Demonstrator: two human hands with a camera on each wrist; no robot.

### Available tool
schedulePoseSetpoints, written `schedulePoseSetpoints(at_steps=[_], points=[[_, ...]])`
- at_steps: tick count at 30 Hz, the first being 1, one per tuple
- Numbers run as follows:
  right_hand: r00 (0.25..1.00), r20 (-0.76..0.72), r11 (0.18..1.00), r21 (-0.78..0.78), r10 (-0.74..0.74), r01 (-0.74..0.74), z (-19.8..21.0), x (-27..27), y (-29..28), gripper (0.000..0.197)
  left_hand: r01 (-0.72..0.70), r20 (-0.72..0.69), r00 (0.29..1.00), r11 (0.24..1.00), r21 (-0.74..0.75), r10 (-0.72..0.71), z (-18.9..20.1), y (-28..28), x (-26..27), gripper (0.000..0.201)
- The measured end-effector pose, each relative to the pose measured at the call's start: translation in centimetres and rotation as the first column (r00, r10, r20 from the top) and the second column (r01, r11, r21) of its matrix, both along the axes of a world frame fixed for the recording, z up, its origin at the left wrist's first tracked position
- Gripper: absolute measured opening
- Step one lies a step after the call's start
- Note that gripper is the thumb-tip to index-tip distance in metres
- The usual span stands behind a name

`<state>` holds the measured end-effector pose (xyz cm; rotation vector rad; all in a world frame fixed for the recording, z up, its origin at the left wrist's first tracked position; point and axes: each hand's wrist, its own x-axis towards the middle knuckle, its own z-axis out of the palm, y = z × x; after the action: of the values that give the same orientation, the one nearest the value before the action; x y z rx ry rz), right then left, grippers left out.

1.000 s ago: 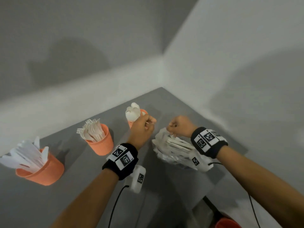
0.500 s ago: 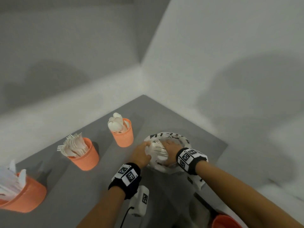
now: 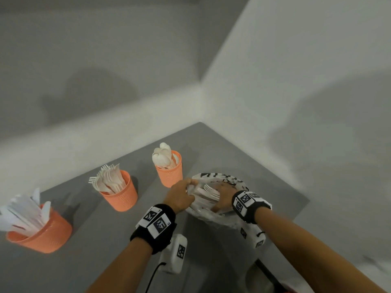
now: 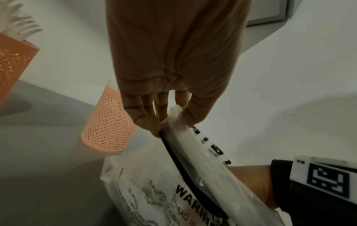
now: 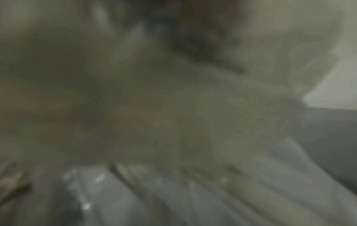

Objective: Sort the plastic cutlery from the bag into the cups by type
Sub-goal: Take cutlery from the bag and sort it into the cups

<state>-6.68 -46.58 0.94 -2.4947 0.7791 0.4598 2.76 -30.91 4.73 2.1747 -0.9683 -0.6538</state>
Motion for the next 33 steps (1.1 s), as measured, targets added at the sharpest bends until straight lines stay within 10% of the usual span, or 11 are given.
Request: schedulePoseSetpoints(at_steps=[4,10,33], points=[[0.999,0.04,0.999,0.043,0.001,-0.002,0.5,0.2,0.0,0.052,-0.013,-0.008,1.0,1.0,-0.013,0.013,0.0,0.1,-0.2,0.048],[0.998,0.04,0.998,-0.05,0.039,-0.037,-0.5,0.3,1.2,0.041,-0.018,-0.003,1.0,1.0,0.0,0.018,0.0,0.3,-0.5,0.047],[0.996,0.063,0.998,0.03,-0.065,0.063,-0.9,-1.2,2.8,0.073,-0.128,-0.057,0.99,0.992,0.018,0.128,0.5,2.5,-0.7,0.043]])
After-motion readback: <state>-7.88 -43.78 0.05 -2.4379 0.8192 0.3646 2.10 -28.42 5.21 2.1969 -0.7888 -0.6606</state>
